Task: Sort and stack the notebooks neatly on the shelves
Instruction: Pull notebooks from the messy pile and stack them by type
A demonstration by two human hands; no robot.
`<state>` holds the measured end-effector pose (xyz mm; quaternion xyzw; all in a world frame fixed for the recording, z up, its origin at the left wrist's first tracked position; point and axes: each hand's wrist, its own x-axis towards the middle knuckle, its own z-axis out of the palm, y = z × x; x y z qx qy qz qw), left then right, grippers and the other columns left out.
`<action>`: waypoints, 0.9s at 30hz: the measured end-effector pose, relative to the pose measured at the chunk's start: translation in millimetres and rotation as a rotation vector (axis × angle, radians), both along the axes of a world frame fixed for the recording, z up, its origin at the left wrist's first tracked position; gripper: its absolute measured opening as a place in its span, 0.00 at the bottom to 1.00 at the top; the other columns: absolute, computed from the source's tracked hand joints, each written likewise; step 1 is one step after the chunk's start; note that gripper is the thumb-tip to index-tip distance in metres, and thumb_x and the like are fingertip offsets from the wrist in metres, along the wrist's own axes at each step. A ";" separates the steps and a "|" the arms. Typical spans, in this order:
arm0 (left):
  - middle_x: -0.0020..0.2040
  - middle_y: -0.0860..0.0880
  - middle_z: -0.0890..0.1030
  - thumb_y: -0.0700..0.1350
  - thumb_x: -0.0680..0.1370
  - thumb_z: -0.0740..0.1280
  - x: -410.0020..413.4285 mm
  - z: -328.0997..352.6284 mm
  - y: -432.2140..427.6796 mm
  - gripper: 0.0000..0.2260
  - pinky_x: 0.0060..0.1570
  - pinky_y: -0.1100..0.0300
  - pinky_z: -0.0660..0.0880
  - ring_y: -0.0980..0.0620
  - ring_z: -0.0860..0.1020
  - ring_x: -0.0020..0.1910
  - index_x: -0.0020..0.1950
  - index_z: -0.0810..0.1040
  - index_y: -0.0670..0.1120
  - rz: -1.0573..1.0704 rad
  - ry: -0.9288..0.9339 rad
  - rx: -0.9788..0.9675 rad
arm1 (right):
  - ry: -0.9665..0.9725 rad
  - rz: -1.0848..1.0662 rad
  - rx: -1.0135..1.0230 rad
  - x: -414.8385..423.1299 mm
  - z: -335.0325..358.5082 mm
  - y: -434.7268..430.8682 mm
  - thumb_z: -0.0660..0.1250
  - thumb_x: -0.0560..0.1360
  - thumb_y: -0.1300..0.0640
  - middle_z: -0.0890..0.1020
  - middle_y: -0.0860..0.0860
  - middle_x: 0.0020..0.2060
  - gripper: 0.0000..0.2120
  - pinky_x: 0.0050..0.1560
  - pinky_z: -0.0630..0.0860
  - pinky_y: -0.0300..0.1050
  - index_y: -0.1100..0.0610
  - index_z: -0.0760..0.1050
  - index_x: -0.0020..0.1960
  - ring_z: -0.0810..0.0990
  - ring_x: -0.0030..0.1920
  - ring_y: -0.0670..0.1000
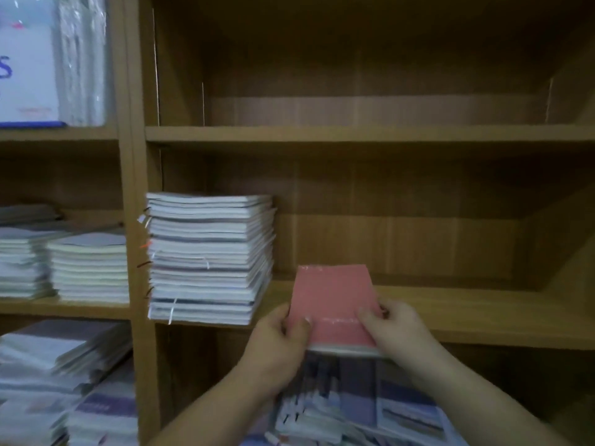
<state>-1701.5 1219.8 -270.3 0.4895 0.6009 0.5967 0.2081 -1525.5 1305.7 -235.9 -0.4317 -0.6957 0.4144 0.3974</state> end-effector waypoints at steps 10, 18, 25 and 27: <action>0.54 0.55 0.79 0.63 0.75 0.71 -20.1 -27.9 43.2 0.24 0.57 0.61 0.77 0.58 0.80 0.52 0.65 0.82 0.52 0.123 0.515 0.128 | -0.242 -0.085 0.139 2.5 -2.4 49.0 0.66 0.77 0.36 0.83 0.44 0.53 0.25 0.56 0.80 0.49 0.52 0.79 0.66 0.82 0.52 0.47; 0.63 0.55 0.77 0.66 0.79 0.63 -21.6 -14.4 56.1 0.26 0.63 0.57 0.71 0.51 0.70 0.62 0.76 0.71 0.60 0.166 0.896 -0.076 | -0.456 -0.001 0.332 39.9 -26.1 64.8 0.67 0.66 0.24 0.78 0.38 0.64 0.37 0.60 0.75 0.42 0.40 0.76 0.69 0.75 0.63 0.42; 0.49 0.51 0.84 0.69 0.77 0.59 -33.3 -22.7 83.7 0.26 0.52 0.53 0.76 0.47 0.75 0.51 0.67 0.81 0.58 0.261 0.908 0.014 | -0.604 -0.054 0.473 45.3 -41.5 77.2 0.59 0.69 0.22 0.78 0.41 0.67 0.34 0.65 0.63 0.46 0.32 0.68 0.72 0.72 0.69 0.49; 0.48 0.51 0.84 0.68 0.76 0.60 -33.2 -27.0 86.7 0.25 0.51 0.51 0.77 0.46 0.75 0.51 0.65 0.82 0.58 0.282 0.872 0.061 | -0.509 -0.054 0.432 43.8 -37.8 76.9 0.64 0.71 0.26 0.78 0.40 0.67 0.29 0.69 0.62 0.47 0.33 0.72 0.69 0.72 0.70 0.48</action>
